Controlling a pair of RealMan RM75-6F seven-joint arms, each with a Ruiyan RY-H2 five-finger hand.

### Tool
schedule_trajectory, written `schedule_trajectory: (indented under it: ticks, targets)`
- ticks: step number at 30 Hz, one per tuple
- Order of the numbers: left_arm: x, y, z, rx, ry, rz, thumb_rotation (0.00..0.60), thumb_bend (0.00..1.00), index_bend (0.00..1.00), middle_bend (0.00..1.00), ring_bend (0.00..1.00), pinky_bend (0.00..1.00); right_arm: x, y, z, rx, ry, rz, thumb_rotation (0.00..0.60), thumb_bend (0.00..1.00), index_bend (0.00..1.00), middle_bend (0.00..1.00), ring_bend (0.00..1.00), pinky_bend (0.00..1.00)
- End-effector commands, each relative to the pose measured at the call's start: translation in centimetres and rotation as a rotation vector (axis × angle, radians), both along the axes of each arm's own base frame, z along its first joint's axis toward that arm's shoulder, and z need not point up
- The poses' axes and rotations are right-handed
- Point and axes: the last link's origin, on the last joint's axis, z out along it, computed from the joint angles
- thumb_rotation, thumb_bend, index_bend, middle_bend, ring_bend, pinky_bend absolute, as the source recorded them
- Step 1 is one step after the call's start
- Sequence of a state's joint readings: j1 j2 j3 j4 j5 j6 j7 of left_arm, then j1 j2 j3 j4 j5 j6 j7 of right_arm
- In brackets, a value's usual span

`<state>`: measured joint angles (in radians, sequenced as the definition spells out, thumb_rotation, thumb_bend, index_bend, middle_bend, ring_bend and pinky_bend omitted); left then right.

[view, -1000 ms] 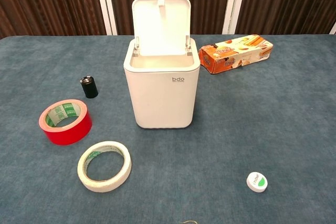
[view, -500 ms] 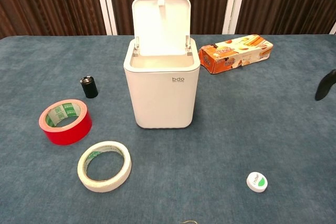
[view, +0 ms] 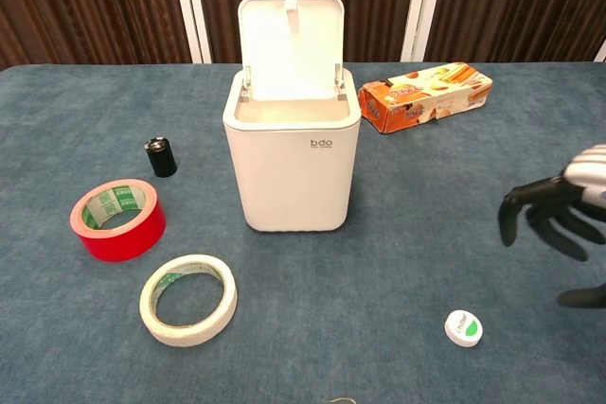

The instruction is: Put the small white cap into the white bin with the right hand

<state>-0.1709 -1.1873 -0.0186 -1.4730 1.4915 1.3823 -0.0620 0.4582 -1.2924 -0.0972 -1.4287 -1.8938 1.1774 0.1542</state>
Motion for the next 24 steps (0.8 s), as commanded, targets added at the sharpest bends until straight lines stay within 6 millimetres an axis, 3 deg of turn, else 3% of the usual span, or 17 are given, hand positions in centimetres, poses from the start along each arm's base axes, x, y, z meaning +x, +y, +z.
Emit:
schedule_trajectory:
  ticks: [1,24]
  targets:
    - [0.0,0.0,0.0,-0.002,-0.002,0.001,0.600,0.45,0.35,0.32,0.35,0.43,0.6,-0.1,-0.9,0.033,0.006,0.006,0.600,0.26,0.57,0.83,0.81,0.98]
    - [-0.2,0.1,-0.1,-0.020,0.001,0.030,0.600,0.45,0.35,0.33,0.35,0.43,0.5,-1.1,-4.7,0.148,0.094,-0.022,0.600,0.27,0.62,0.83,0.81,0.98]
